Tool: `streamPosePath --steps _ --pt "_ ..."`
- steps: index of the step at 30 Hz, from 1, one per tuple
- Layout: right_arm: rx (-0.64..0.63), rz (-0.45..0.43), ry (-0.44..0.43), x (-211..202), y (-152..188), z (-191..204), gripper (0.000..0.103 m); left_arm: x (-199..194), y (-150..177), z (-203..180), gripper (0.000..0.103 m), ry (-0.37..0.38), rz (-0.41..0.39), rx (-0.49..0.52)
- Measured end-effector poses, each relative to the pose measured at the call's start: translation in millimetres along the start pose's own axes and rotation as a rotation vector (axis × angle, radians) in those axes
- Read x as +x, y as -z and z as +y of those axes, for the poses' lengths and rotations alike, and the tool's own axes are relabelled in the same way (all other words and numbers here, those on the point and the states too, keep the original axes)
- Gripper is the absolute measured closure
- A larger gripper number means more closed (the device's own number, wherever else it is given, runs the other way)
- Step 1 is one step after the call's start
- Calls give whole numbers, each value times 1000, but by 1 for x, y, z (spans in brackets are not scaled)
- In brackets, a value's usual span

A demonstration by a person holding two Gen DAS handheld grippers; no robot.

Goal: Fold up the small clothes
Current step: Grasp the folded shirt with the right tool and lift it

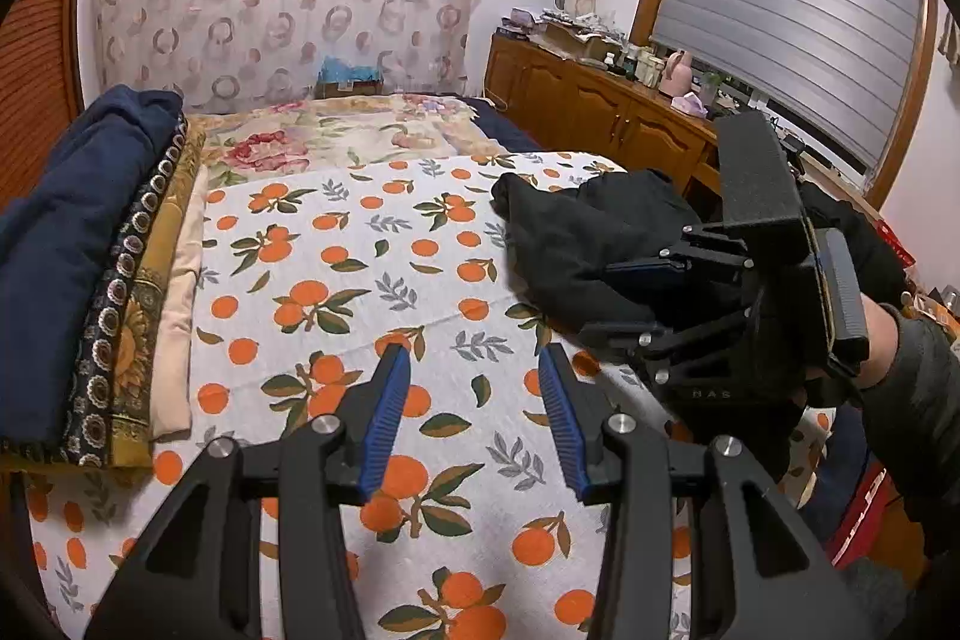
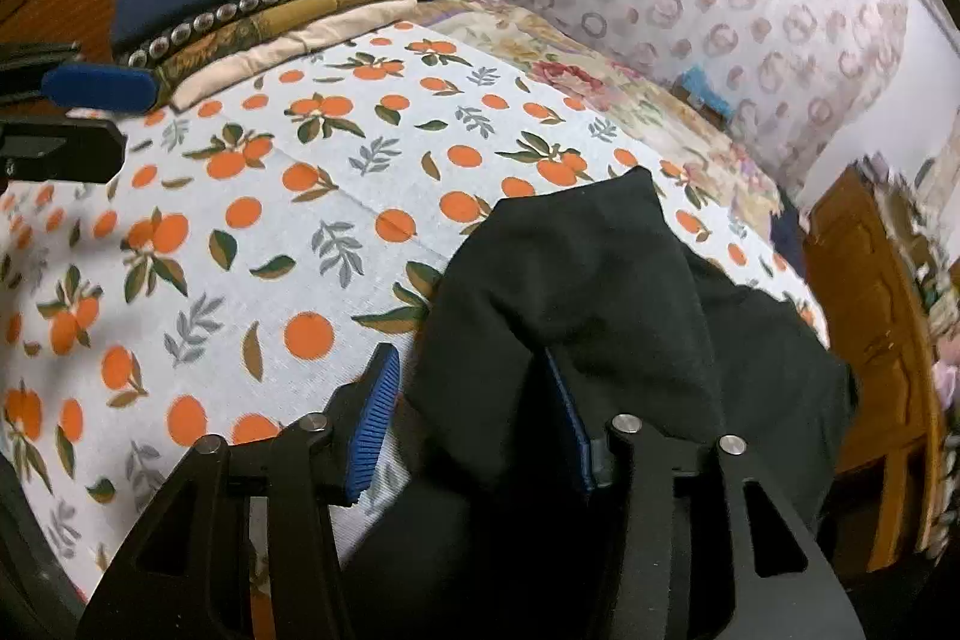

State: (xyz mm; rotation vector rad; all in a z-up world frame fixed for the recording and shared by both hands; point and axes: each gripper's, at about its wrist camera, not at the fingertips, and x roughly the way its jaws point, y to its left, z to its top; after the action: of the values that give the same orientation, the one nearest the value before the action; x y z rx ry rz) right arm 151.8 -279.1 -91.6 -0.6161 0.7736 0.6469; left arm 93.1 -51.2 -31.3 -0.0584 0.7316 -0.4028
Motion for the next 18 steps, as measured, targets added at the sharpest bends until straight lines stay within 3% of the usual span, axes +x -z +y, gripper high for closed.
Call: streamPosePath --steps 1,2,4,11,15,18 --pt "-13 4 18 0 0 0 86 1 0 0 60 1 0 0" --pt "-20 3 26 -1 0 -1 94 1 0 -1 60 4 -1 -2" --pt "8 -31 9 -11 0 -12 98 2 0 -4 60 9 -1 -1" --pt "140 -162 114 -57 -3 -72 100 10 2 -11 60 23 14 12" --pt "227 -171 220 -70 1 -129 100 13 3 -13 60 27 19 14" --pt "372 -119 282 -62 16 -187 99 14 3 -16 60 33 20 17"
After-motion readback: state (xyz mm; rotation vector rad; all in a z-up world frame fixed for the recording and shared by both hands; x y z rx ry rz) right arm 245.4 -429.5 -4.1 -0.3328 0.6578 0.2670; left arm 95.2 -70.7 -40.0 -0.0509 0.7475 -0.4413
